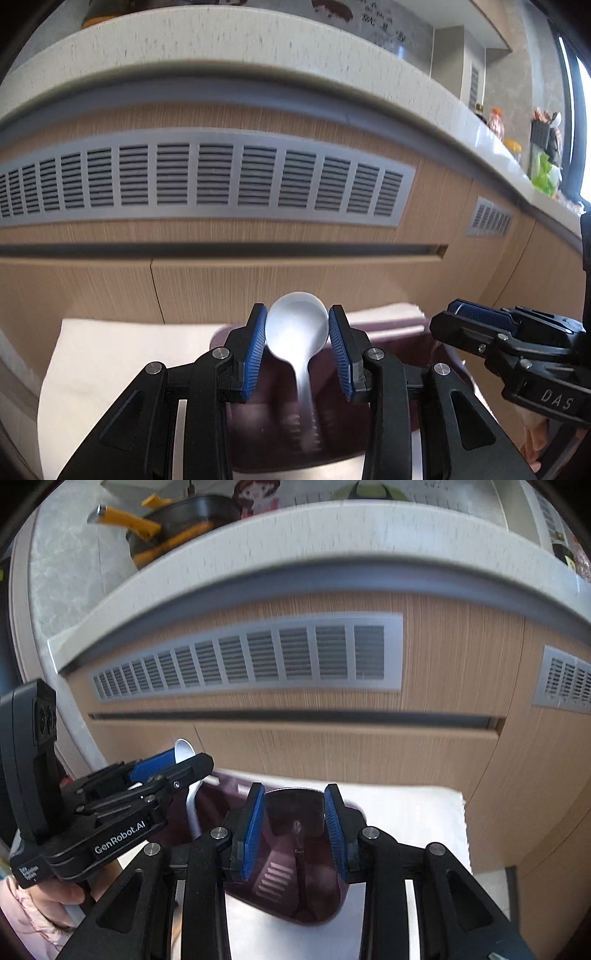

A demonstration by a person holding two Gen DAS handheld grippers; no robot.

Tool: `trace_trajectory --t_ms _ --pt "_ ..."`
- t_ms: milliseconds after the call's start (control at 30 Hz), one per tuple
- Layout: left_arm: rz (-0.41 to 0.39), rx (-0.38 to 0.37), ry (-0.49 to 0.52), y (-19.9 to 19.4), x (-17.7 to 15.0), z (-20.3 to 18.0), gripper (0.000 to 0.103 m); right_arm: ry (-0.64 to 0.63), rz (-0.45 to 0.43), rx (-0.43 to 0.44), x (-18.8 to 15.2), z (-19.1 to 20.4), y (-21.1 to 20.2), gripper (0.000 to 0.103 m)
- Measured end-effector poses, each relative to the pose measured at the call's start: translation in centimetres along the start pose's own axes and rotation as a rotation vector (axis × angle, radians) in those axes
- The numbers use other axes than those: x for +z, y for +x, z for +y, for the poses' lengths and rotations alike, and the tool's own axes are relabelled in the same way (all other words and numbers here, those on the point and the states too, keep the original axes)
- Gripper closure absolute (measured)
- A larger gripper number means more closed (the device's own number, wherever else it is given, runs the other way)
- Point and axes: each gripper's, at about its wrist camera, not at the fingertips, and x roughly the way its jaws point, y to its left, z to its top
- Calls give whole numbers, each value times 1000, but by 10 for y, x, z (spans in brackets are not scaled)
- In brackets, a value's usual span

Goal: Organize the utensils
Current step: 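Carry both utensils over the maroon caddy and open both tools to drop them in, then grasp the blue plastic spoon with the right tool while the left tool approaches the grey spoon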

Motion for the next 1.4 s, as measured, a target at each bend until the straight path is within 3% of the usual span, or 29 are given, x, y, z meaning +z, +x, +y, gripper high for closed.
trace_trajectory --t_ms 67,133,200,267,400,467,567,633,867,1067,1167,1233,1333,1400 --pt "3 -9 -10 -6 0 0 56 -16 9 -16 -5 2 0 67" --pt "-26 -5 -11 -22 6 -3 50 -31 -10 -44 -5 4 -9 47" --pt "-49 11 -6 -42 10 -5 49 -32 -56 -58 -4 6 -23 38" --pt "-60 24 -8 -61 14 -7 45 -31 -107 -72 -4 8 -45 35" --pt "-46 77 4 -103 6 -6 39 -46 -168 -109 -8 14 -82 8" --pt "-32 95 16 -120 -4 -8 35 -64 -201 -147 -18 20 -102 1" --pt "7 108 27 -141 -27 -8 32 -127 -219 -143 -33 28 -120 0" --pt "48 117 28 -153 -46 -4 32 -166 -180 -110 -42 31 -124 0" --pt "165 132 10 -176 -100 2 31 -243 62 59 -97 43 -109 0" --pt "265 175 -54 -183 -137 26 31 -539 264 216 -164 98 -96 0" --pt "294 190 -102 -187 -150 40 31 -690 316 288 -192 129 -96 9" --pt "301 194 -135 -190 -155 47 31 -738 334 315 -203 142 -92 29" --pt "307 189 -167 -193 -156 54 31 -725 365 333 -207 149 -78 45" --pt "310 187 -171 -194 -157 55 31 -689 380 335 -204 146 -68 47"
